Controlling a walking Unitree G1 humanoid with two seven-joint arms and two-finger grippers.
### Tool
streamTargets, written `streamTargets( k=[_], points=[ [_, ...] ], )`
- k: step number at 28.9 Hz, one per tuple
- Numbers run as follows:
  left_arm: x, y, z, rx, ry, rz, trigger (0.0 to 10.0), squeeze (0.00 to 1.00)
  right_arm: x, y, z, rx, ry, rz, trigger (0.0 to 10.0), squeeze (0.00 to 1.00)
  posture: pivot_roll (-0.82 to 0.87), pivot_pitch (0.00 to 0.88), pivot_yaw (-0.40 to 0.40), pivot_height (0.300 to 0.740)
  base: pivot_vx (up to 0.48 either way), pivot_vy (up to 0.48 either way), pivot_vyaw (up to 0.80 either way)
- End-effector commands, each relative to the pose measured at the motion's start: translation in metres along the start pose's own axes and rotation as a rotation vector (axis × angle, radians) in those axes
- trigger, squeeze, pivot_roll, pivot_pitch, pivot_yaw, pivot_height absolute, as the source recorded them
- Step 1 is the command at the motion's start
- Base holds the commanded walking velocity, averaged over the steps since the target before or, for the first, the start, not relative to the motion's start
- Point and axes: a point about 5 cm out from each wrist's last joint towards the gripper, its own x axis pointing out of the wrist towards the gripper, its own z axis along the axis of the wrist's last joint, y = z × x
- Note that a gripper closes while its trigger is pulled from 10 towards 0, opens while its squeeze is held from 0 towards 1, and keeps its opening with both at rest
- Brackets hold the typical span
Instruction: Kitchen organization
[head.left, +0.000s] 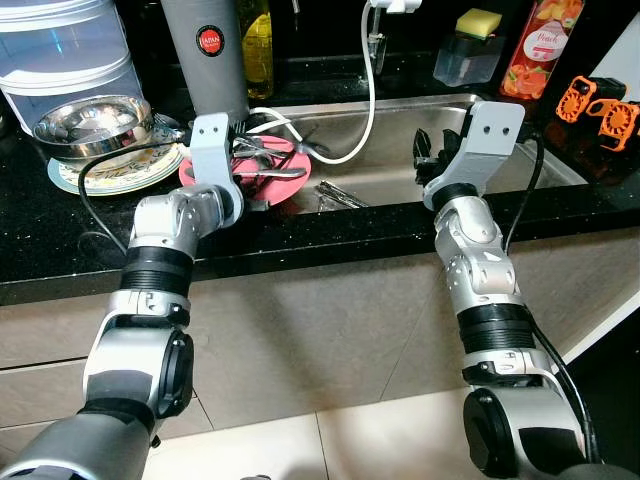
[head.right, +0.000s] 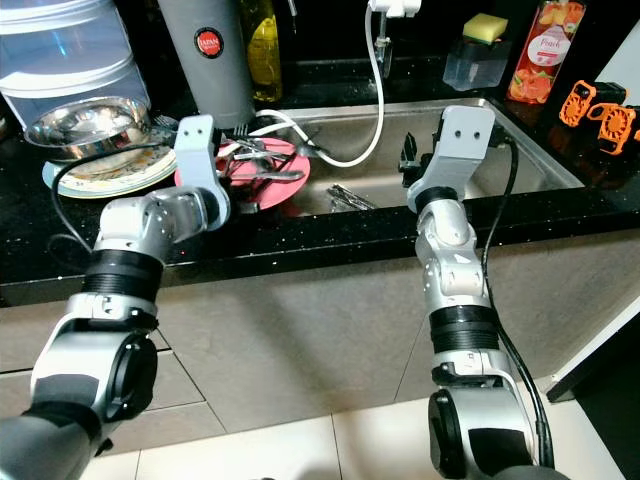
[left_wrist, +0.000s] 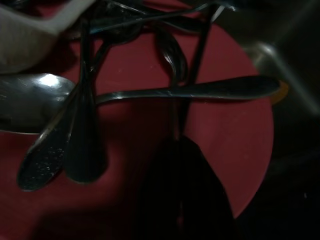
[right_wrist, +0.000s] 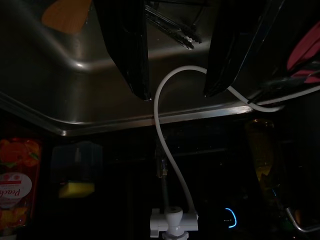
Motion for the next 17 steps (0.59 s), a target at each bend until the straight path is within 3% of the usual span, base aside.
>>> streamTargets(
  k=[1,5,6,8,9,11,15,17],
  points=[
    [0.005,0.002,-0.017,-0.011,0.075,0.013,0.0,0.00,0.001,0.000,0.001,0.003,0.002,-0.002,10.0,0.00,0.14,0.000,0.007,0.740,0.000,0.000,0.00],
    [0.004,0.002,-0.016,-0.019,0.072,0.012,0.0,0.00,0.001,0.000,0.001,0.003,0.003,-0.001,10.0,0.00,0.14,0.000,0.007,0.740,0.000,0.000,0.00],
    [0.002,0.000,-0.010,-0.029,0.022,0.003,4.0,0.00,0.000,0.000,0.001,0.002,0.003,-0.001,10.0,0.00,0.14,0.000,0.006,0.740,0.000,0.000,0.00],
    [0.001,0.000,-0.008,-0.031,-0.002,0.000,4.0,0.00,0.000,0.000,0.001,0.001,0.003,-0.001,10.0,0.00,0.14,0.000,0.006,0.740,0.000,0.000,0.00],
    [0.000,-0.001,-0.004,-0.023,-0.035,0.006,9.8,0.00,0.000,0.000,0.001,0.001,0.003,-0.001,10.0,0.00,0.14,0.000,0.006,0.740,0.000,0.000,0.00],
    [-0.003,-0.002,0.003,-0.009,-0.096,0.010,10.0,0.00,0.000,0.000,0.001,0.001,0.002,-0.001,10.0,0.00,0.14,0.000,0.007,0.740,0.000,0.000,0.00],
    [-0.018,-0.014,0.025,0.119,-0.305,0.005,10.0,0.00,0.000,0.000,0.002,0.000,0.000,0.001,10.0,0.00,0.14,0.000,0.003,0.740,0.000,0.000,0.00],
    [-0.021,-0.019,0.027,0.150,-0.341,-0.012,10.0,0.00,0.001,0.001,0.001,0.000,0.001,0.003,10.0,0.00,0.14,0.000,0.002,0.740,0.000,0.000,0.00]
  ],
)
